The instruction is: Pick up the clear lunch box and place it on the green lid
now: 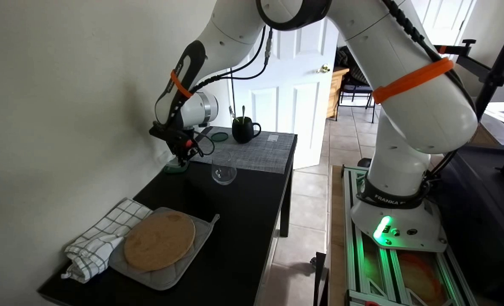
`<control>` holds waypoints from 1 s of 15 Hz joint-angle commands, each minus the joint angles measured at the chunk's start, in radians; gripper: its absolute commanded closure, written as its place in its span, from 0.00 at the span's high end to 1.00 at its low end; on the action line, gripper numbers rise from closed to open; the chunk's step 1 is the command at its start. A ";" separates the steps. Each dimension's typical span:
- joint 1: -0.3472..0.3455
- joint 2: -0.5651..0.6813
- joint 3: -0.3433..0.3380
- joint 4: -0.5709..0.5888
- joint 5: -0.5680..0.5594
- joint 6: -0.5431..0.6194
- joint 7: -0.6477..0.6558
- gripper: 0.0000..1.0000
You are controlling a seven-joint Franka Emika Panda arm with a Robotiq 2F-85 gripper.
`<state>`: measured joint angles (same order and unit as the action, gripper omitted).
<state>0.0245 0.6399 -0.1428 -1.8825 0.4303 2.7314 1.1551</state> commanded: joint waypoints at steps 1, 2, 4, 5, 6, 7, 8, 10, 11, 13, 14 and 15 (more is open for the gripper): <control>0.001 0.025 0.001 0.015 -0.049 0.012 0.008 0.02; 0.001 0.026 0.001 0.014 -0.055 0.018 0.007 0.02; 0.005 0.028 -0.007 0.016 -0.078 0.018 0.005 0.02; 0.002 0.026 -0.005 0.018 -0.087 0.007 -0.002 0.02; 0.005 0.026 -0.009 0.019 -0.099 0.005 0.000 0.02; 0.004 0.023 -0.012 0.020 -0.109 -0.004 0.001 0.34; 0.004 0.018 -0.013 0.018 -0.121 -0.011 -0.004 0.36; 0.019 -0.007 -0.041 0.008 -0.170 -0.058 0.001 0.50; 0.015 -0.035 -0.041 -0.008 -0.188 -0.078 -0.017 0.57; 0.024 -0.085 -0.062 -0.035 -0.231 -0.113 -0.015 0.72; 0.019 -0.121 -0.063 -0.055 -0.250 -0.120 -0.035 0.79; 0.002 -0.153 -0.050 -0.068 -0.252 -0.136 -0.066 0.85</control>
<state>0.0325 0.5980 -0.1874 -1.8794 0.2186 2.6484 1.1389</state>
